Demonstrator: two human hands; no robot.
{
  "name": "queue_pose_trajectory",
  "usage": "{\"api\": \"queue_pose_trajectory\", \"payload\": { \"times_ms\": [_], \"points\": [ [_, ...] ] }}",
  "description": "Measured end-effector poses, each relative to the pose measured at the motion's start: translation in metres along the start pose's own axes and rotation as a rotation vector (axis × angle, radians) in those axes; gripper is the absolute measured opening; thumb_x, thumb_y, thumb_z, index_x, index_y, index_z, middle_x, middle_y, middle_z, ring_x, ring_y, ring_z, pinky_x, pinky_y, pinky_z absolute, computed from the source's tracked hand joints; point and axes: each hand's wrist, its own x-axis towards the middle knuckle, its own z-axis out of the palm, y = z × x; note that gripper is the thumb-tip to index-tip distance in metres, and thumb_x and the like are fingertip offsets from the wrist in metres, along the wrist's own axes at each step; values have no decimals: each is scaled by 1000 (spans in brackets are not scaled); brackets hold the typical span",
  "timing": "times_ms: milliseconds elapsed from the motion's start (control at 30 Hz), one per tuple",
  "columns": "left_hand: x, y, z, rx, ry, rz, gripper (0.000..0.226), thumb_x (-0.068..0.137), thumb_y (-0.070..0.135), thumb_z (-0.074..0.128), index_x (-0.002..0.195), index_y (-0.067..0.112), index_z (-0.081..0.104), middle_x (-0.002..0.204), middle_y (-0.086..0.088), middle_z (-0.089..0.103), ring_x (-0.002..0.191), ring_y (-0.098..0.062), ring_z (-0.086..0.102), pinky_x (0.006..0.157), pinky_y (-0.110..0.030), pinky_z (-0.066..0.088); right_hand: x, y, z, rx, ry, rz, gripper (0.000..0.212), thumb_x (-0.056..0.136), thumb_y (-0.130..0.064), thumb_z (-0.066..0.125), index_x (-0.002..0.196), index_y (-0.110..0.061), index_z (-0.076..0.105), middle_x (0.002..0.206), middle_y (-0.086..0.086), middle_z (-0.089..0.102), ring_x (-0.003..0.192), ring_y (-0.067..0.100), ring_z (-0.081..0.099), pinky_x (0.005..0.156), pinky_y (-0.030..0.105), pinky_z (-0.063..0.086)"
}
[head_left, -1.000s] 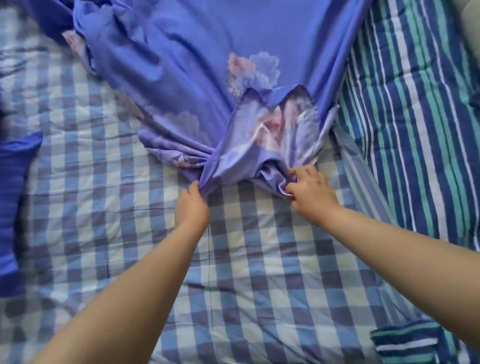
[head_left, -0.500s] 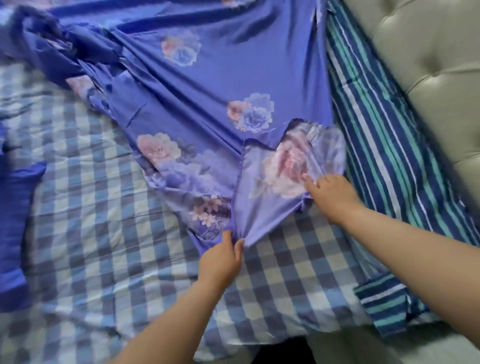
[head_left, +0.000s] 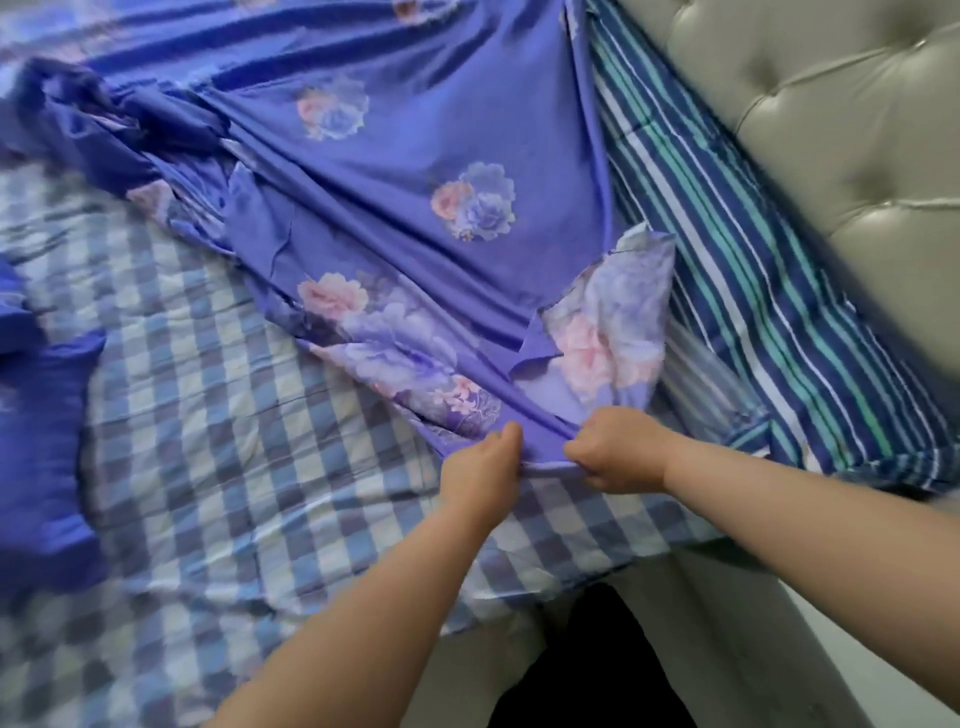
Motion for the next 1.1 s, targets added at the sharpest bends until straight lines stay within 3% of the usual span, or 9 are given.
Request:
{"api": "queue_pose_trajectory", "payload": {
  "times_ms": [133,267,367,533,667,800,900,967,1100],
  "points": [
    [8,-23,-15,81,135,-103,32,84,13,40,112,12,55,112,-10,56,100,-35,57,69,-39,42,-23,-10,-12,-25,142,67,38,44,-32,87,61,-17,56,38,-2,50,26,22,42,48,13,6],
    [16,-58,-33,27,285,-308,24,80,6,48,100,5,61,111,-20,58,114,-40,46,97,-43,38,-60,15,-35,64,-89,292,48,89,-48,54,130,-25,45,95,8,69,83,30,65,58,29,33],
    [4,-46,-42,-11,340,-192,13,76,-3,50,85,2,56,90,-23,61,97,-43,56,82,-41,39,-81,36,-45,-18,-190,506,28,94,-24,44,121,-22,52,114,3,66,106,24,62,75,27,41],
    [-26,9,-29,-125,88,-252,25,96,35,45,105,12,43,98,-18,65,91,-41,60,63,-37,33,-90,67,-48,406,479,987,36,80,-2,47,112,-14,60,117,8,61,110,32,53,78,37,44],
    [-38,45,-1,-162,-49,-341,53,89,43,57,133,21,38,119,-9,59,103,-36,59,71,-37,40,-92,52,-53,718,967,668,46,73,-3,49,115,-12,62,109,16,66,98,35,62,84,35,46],
    [-61,39,22,92,-31,-371,30,80,11,51,108,13,62,121,-10,55,110,-34,51,87,-37,44,-112,38,-52,335,494,316,39,77,-14,56,108,-32,39,85,14,69,77,38,65,67,39,51],
    [-82,36,29,68,79,-347,16,61,3,51,73,9,58,67,-20,63,68,-39,62,59,-36,47,-128,32,-53,50,-31,297,41,87,-51,53,121,-29,41,99,9,69,92,32,64,61,33,41],
    [-94,43,25,29,98,-416,17,67,1,52,80,8,58,66,-23,63,63,-42,62,52,-36,42,-134,31,-54,-72,-304,338,40,92,-44,51,126,-23,45,113,5,66,102,28,62,61,31,39],
    [-101,76,28,-74,54,-458,28,87,20,51,114,15,50,103,-18,66,96,-38,62,72,-39,45,-137,30,-47,-146,-571,548,29,95,-18,47,122,-22,57,131,-3,56,122,21,52,94,34,39]
  ]
}}
